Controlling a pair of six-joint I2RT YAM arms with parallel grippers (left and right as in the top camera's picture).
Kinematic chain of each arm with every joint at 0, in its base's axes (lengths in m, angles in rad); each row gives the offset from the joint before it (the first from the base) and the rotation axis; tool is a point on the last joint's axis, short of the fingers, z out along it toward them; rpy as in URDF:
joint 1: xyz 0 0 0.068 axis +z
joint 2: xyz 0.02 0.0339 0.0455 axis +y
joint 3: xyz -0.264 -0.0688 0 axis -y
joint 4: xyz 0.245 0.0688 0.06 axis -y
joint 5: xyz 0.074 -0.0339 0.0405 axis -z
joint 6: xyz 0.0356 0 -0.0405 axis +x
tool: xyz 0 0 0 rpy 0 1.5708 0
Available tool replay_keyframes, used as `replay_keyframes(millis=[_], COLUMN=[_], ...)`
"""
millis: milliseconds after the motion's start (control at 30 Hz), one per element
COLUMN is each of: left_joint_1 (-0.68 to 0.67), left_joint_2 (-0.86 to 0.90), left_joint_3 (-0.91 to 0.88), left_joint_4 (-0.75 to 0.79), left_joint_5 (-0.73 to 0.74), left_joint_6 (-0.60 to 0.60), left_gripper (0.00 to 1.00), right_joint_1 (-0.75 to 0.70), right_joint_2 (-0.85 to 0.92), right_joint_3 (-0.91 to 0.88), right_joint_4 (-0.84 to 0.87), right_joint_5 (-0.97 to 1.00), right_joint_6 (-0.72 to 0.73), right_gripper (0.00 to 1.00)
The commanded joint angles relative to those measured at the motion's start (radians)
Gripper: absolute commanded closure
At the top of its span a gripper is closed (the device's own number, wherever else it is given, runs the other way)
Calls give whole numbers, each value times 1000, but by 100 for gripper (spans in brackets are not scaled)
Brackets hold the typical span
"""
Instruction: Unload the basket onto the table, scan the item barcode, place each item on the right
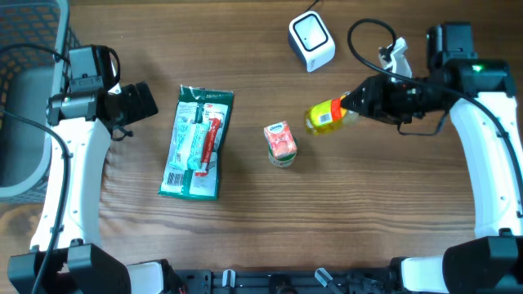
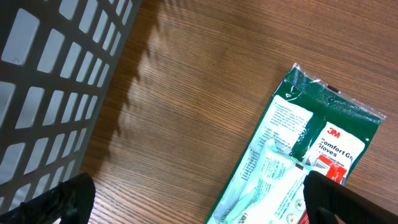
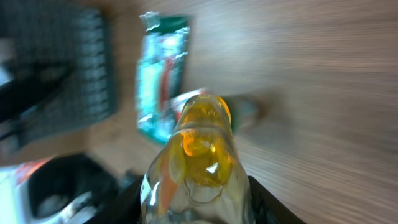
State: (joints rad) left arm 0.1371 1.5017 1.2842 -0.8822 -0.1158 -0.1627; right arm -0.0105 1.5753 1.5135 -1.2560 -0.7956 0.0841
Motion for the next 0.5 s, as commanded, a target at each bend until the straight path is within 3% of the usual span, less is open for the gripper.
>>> replay_keyframes(millis=[0,100,467], left_joint_1=[3,3,3], left_joint_2=[4,4,4], left_joint_3=[0,0,0], left_joint_4=[2,2,2], left_joint_5=[-9,-9,-9], left_joint_6=[-9,-9,-9], left_gripper=[0,0,0], right_joint_1=[0,2,75], right_joint_2=[-8,-8,-9], right_joint_3=[16,16,4], right_joint_4=[-53,-124,-282], right_joint_5=[-267,-360,-366], right_joint_6=[-151,-256,-373], right_gripper=[78,78,79])
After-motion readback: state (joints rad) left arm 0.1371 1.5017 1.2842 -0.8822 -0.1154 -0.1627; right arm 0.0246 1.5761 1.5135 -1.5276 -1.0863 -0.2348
